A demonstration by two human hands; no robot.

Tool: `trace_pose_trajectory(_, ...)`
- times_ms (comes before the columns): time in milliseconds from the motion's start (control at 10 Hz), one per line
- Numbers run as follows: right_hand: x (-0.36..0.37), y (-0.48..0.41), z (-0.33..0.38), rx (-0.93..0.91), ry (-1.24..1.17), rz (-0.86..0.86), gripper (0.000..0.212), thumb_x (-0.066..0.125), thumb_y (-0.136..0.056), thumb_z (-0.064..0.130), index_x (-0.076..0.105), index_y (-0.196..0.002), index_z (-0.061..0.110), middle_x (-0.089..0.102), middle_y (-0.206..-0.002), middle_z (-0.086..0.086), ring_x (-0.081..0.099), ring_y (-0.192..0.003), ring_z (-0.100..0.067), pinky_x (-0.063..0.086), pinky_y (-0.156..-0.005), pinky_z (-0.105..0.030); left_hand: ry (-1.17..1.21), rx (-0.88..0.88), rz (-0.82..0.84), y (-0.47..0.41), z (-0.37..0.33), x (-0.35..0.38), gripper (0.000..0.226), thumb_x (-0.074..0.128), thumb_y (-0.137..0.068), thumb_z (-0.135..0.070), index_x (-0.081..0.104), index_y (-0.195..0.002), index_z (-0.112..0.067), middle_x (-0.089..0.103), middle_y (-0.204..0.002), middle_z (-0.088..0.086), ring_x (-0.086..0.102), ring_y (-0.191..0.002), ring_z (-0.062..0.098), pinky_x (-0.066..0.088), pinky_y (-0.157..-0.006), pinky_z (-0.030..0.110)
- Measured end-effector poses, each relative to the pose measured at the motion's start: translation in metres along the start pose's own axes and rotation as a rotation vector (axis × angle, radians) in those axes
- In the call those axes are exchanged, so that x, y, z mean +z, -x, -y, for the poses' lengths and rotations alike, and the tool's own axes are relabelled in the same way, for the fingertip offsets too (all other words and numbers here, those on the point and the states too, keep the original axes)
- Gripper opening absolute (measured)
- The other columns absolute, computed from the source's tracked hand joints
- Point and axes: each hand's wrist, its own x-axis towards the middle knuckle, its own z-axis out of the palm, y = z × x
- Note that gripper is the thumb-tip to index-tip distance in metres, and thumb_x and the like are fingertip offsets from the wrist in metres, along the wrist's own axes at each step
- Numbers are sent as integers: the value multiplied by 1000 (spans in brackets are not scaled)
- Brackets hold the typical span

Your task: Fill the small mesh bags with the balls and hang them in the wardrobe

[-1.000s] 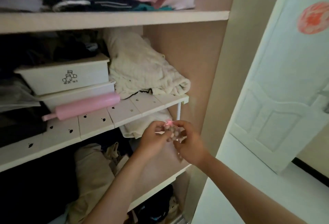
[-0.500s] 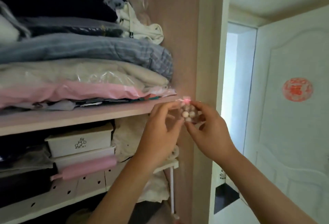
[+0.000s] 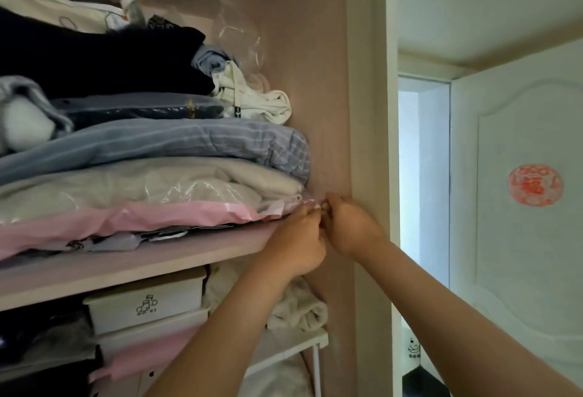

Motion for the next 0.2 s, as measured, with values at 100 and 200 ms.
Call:
trace_pose_trajectory(100, -2, 11, 2, -18, 49, -103, 32, 52, -101, 24, 55, -132, 15, 54, -130, -10, 64, -98, -30, 45, -70, -30, 40, -9, -10, 4, 1, -2, 56, 45, -95, -19, 35, -150, -16, 26, -157, 1, 28, -143, 19, 24, -118, 30)
trace_pose_trajectory(200, 0, 25, 2, -79, 40, -203, 32, 53, -99, 20, 61, -130, 19, 55, -130, -7, 66, -89, -27, 42, -64, -26, 86, -12, -38, 5, 2, -5, 57, 46, -97, -22, 33, -152, -18, 25, -157, -1, 25, -144, 17, 23, -118, 29)
